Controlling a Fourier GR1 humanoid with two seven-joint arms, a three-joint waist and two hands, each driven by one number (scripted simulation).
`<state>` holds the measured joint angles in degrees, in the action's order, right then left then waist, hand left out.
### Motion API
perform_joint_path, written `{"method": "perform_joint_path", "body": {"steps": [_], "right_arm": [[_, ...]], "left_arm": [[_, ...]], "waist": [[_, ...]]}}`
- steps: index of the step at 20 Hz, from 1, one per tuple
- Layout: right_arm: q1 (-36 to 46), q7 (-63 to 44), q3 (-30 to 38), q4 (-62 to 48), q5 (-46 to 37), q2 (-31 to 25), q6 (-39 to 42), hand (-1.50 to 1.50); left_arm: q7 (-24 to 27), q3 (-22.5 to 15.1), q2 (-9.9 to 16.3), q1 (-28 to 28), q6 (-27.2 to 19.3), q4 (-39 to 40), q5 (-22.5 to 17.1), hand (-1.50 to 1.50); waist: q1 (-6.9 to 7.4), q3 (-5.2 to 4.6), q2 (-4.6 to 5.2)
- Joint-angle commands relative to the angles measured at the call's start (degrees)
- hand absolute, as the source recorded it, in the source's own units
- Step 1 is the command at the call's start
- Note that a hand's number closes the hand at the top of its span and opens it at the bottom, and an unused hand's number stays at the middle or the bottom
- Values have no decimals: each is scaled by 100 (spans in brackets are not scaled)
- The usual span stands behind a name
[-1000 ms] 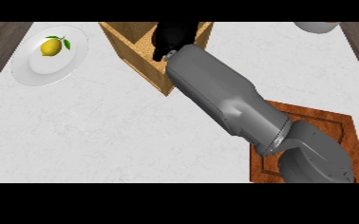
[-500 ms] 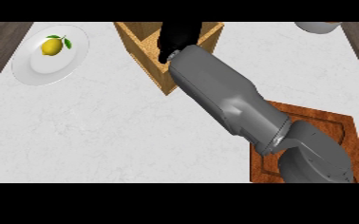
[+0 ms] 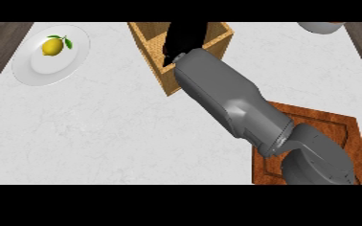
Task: Pick the cupcake from the cutting board and place it in the basket
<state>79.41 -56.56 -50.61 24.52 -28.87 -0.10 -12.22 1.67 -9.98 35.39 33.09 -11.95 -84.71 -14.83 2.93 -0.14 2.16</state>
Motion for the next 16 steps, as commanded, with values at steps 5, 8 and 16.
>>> {"method": "perform_joint_path", "body": {"steps": [5,8,16], "right_arm": [[-139,-53,121,-26,301,9,153,150],[-170,-176,204,-137,423,9,241,150],[-138,-353,283,-162,532,9,-43,-150]], "left_arm": [[435,200,-452,-1593,-74,-1087,-221,0],[399,224,-432,-1605,-60,-1078,-230,0],[393,204,-491,-1565,-84,-1075,-195,0]], "waist": [[-156,-17,-26],[-212,-18,-32],[-230,-9,-85]]}}
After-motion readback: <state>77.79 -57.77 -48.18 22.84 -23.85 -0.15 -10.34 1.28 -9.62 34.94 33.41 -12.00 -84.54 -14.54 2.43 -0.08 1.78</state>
